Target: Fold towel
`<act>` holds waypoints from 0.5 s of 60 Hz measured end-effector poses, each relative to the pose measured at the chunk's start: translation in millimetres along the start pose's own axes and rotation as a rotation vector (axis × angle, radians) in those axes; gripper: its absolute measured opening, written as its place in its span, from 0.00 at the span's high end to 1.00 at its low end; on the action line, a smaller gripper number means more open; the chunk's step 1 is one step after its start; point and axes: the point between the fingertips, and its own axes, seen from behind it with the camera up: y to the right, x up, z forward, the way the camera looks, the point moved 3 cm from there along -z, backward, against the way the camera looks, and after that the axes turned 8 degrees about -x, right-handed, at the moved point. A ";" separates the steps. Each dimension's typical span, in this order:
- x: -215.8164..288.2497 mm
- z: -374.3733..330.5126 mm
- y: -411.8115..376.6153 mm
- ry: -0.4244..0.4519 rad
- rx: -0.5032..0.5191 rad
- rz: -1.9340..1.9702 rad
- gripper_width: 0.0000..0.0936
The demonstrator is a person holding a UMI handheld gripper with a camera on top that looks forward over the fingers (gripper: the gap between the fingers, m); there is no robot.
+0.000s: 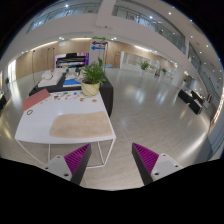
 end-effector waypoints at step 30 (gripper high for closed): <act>51.7 15.1 -237.1 0.124 0.314 -0.111 0.09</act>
